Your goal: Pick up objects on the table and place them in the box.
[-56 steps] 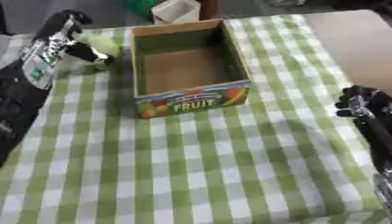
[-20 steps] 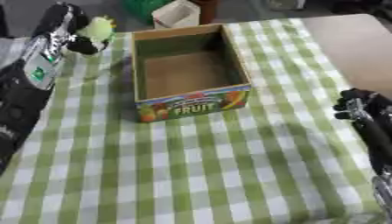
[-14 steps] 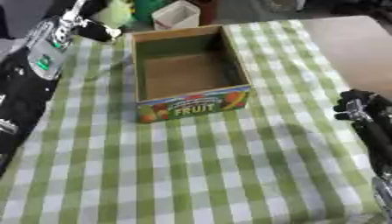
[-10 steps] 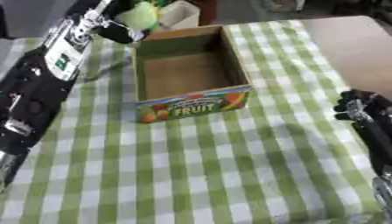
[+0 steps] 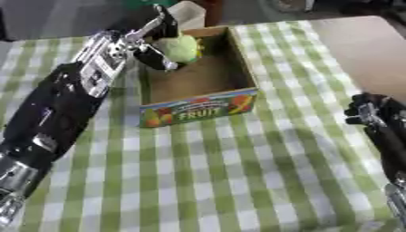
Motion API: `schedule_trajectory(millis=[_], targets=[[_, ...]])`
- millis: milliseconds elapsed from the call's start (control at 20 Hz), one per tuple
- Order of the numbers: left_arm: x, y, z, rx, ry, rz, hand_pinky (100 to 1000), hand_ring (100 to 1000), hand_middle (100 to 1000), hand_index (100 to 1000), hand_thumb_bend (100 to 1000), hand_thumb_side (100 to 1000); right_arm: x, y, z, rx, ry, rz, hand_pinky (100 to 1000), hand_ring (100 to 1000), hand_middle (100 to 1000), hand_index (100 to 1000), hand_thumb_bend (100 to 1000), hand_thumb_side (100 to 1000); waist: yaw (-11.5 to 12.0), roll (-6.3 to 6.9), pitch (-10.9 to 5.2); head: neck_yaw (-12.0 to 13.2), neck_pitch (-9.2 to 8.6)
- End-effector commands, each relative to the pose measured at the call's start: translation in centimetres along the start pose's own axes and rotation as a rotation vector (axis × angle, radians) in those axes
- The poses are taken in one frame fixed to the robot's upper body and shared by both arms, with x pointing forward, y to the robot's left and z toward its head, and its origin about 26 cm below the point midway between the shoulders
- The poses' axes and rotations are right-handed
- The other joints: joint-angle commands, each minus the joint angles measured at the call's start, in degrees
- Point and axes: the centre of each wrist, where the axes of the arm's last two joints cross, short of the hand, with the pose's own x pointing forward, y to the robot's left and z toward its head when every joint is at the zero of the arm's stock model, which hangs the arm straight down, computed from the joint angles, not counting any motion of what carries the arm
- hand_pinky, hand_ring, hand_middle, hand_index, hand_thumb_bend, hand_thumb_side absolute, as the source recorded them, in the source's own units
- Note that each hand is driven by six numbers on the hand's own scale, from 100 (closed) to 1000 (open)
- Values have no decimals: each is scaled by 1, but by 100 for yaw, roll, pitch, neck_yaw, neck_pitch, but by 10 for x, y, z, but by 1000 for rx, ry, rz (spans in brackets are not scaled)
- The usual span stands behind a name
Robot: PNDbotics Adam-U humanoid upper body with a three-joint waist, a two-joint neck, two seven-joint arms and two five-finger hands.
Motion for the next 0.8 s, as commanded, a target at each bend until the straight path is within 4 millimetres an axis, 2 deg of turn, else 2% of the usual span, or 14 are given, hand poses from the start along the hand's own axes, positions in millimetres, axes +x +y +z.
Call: schedule_trajectory(millis=[50,100,150,200,250,350,600,800], targets=[[3,6,-2,-23,-40,-27,550,567,536,611,801,100,6,-3,-4,2,-24,6,615,626,564,664,100,571,-14,-25,-119,9,-77],[3,6,-2,-25,-47,-25,561,587,560,637,792,100,6,-3,-4,1,-23,6,615,626,564,664,100,572,-11,-24,-118,7,-75],[3,7,-2,-22,-54,-22,601,645,620,709,799,100,6,-3,-4,1,-22,6,615,626,564,664,100,572,-8,-23,-118,3,-74],[3,8,-1,-15,-60,-18,606,652,626,716,805,100,6,-3,-4,0,-22,6,615,626,564,664,100,573,-5,-22,-118,-1,-73],[3,9,-1,-2,-68,-12,650,716,690,771,918,269,6,-4,-4,-1,-22,6,615,626,564,664,100,573,-1,-22,-119,-9,-72],[4,12,1,33,-85,6,694,772,753,818,1000,340,5,-4,-3,-3,-20,6,615,626,564,664,100,574,16,-22,-125,-27,-69],[8,28,9,166,-127,120,699,812,798,820,1000,336,2,-6,-1,-12,-10,9,615,626,564,663,100,575,98,-36,-150,-85,-44],[9,55,24,321,-157,244,672,798,783,800,1000,315,1,-7,1,-18,-6,10,615,626,564,664,100,576,191,-47,-176,-139,-16]])
